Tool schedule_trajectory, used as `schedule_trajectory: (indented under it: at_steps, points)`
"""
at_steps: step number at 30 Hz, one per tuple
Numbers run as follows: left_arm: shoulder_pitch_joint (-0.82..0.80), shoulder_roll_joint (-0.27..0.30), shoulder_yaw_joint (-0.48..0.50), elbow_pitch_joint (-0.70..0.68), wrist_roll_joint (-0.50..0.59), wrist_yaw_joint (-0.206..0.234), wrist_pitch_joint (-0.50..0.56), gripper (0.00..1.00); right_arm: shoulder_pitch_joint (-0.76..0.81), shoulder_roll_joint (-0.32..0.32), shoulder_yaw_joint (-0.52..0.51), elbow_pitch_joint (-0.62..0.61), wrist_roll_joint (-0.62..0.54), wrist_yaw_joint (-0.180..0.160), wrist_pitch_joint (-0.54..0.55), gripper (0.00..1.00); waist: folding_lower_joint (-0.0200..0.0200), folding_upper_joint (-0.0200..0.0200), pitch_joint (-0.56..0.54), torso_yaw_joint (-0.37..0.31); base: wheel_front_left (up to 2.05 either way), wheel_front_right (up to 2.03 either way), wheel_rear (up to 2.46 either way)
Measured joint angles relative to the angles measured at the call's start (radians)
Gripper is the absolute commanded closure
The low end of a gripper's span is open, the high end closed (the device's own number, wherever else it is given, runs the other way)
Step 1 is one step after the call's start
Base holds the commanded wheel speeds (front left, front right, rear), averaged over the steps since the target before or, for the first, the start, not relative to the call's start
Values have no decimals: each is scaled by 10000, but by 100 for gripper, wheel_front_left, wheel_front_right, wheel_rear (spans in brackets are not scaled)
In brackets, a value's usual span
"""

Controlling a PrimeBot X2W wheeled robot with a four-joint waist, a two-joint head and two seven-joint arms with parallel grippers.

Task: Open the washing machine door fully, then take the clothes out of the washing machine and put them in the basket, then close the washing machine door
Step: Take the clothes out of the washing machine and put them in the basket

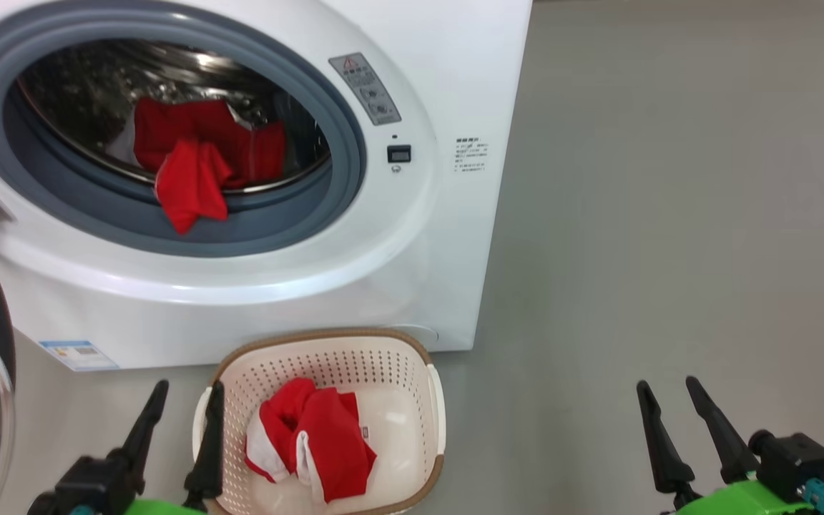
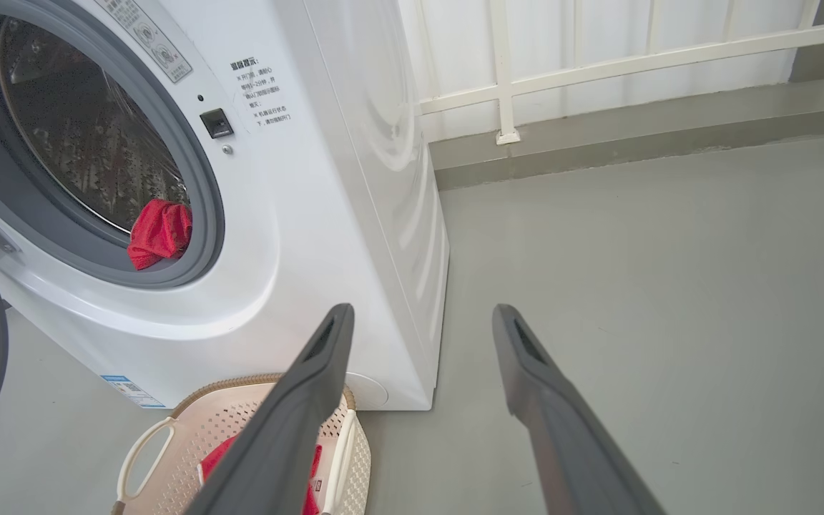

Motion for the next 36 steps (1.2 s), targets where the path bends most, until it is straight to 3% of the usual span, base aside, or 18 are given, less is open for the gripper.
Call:
schedule_trajectory:
  at_steps: [12,23,30,36]
  points:
    - [1688,-244,863,-1338,253,0,0,0,728,-92,-153,-213,213,0,0,0,0,0,-554,27,0,0,0]
    - [1842,-357,1039,-1613,280,0,0,0,732,-96,-190,-299,226,0,0,0,0,0,-326,32,0,0,0]
    - [1520,-364,840,-1406,280,0,0,0,662,-71,-182,-305,224,0,0,0,0,0,-133,61,0,0,0]
    - [-60,-180,428,-554,305,0,-2,0,88,-33,-115,-347,203,0,0,0,0,0,312,106,0,0,0]
